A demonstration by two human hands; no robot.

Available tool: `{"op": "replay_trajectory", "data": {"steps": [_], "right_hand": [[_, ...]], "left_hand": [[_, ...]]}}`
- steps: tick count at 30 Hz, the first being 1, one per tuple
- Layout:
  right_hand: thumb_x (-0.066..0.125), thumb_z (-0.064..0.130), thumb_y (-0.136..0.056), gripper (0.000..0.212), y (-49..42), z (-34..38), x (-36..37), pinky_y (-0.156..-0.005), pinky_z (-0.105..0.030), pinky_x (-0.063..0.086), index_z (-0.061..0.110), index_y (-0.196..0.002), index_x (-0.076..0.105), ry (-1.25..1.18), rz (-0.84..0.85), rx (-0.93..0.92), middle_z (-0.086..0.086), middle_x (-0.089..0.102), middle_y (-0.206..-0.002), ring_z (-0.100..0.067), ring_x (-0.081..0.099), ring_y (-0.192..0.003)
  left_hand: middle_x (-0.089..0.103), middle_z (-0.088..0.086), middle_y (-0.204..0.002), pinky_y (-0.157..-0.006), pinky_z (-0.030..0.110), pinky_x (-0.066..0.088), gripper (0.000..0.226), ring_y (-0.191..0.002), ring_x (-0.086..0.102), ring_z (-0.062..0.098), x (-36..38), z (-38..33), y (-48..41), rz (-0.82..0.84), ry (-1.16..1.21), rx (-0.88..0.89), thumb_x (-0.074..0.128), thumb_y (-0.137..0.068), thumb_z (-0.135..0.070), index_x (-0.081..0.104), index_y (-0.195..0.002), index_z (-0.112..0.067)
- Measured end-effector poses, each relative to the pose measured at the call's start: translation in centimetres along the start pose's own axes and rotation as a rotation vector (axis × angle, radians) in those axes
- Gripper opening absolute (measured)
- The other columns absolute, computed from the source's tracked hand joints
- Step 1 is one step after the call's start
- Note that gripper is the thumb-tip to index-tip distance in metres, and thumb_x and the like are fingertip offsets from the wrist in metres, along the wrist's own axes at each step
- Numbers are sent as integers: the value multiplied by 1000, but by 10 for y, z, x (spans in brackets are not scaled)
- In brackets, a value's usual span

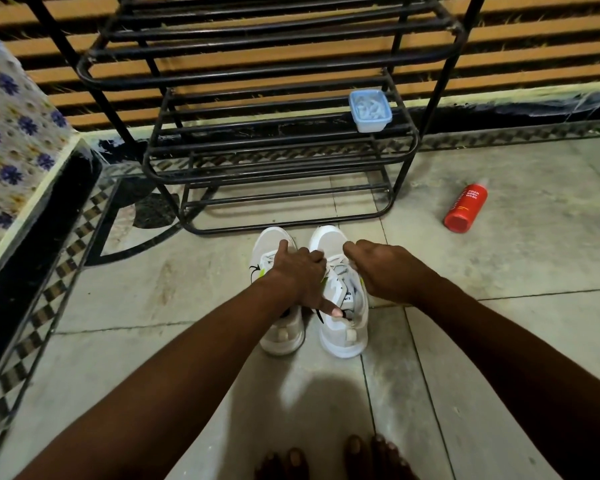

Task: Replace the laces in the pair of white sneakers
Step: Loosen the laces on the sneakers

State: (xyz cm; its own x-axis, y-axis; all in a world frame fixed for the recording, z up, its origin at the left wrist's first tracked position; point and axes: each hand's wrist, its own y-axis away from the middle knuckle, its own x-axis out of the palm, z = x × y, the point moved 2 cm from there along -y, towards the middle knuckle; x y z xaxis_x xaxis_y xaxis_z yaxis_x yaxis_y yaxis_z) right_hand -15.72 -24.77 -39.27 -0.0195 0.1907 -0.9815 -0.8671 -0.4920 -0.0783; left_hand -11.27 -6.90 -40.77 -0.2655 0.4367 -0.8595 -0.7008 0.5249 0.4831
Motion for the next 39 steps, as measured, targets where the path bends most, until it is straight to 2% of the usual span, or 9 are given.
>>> {"op": "replay_trajectory", "data": {"steps": [5,10,13,16,17,22,27,34,39], "right_hand": [[57,9,-92,9,4,-20,-10,-58,-31,36,10,-101,60,169,97,49,-7,49,-99,-27,57,-80],[64,7,-89,7,-2,-3,-14,-77,-38,37,9,-85,59,-70,-441,323,-8,48,-103,-22,50,-97],[51,-6,-92,17,-8,0,-11,-79,-37,45,9,-84,52,-646,-688,591,-10,56,-106,-12,53,-91],[38,-1,-101,27,-11,-2,-7,-67,-37,55,12,-80,48,-1578,-785,788,-5,62,-77,-16,61,-62],[37,0,-102,28,-9,-4,-6,-59,-34,53,13,-79,45,-1643,-764,789,-4,58,-71,-15,55,-54],[43,14,-101,11,5,-30,-14,-59,-36,45,13,-91,45,-423,-282,229,-5,56,-75,-27,54,-64],[60,17,-92,13,-7,-20,-10,-77,-38,48,6,-95,66,-16,167,-58,-11,62,-88,-29,59,-85],[80,26,-78,36,-11,-24,-27,-61,-30,37,12,-60,52,-315,-207,301,0,56,-60,-22,53,-64],[78,8,-75,45,0,-33,-19,-59,-29,34,18,-53,40,-665,-373,619,5,38,-50,-16,38,-52]], "left_hand": [[34,1,-161,-113,64,18,124,-143,37,29,0,-1,-1,1,5,0,43,-63,-101,38,-154,-16],[41,0,-156,-112,62,19,118,-139,41,27,-4,0,-2,-14,6,12,49,-62,-100,48,-146,-16],[45,0,-151,-110,63,21,113,-136,43,27,-5,-1,-3,-24,3,20,51,-61,-100,55,-137,-16],[46,0,-149,-108,62,23,107,-135,43,27,-4,0,-3,-31,3,27,50,-61,-100,61,-130,-18],[46,-1,-149,-108,62,23,105,-135,43,26,-3,0,-3,-31,5,29,50,-61,-100,62,-129,-20],[45,-3,-150,-110,60,23,109,-137,41,25,-2,0,-2,-43,42,14,52,-60,-99,56,-137,-22],[43,-2,-152,-112,61,22,110,-138,39,25,-3,0,-1,-32,65,12,54,-61,-98,52,-142,-23],[44,-1,-153,-112,60,23,122,-137,41,27,-2,1,-2,-44,71,4,53,-58,-100,45,-148,-19],[45,-2,-150,-111,60,26,116,-135,42,26,-2,2,-1,-49,65,13,53,-59,-99,51,-143,-19]]}}
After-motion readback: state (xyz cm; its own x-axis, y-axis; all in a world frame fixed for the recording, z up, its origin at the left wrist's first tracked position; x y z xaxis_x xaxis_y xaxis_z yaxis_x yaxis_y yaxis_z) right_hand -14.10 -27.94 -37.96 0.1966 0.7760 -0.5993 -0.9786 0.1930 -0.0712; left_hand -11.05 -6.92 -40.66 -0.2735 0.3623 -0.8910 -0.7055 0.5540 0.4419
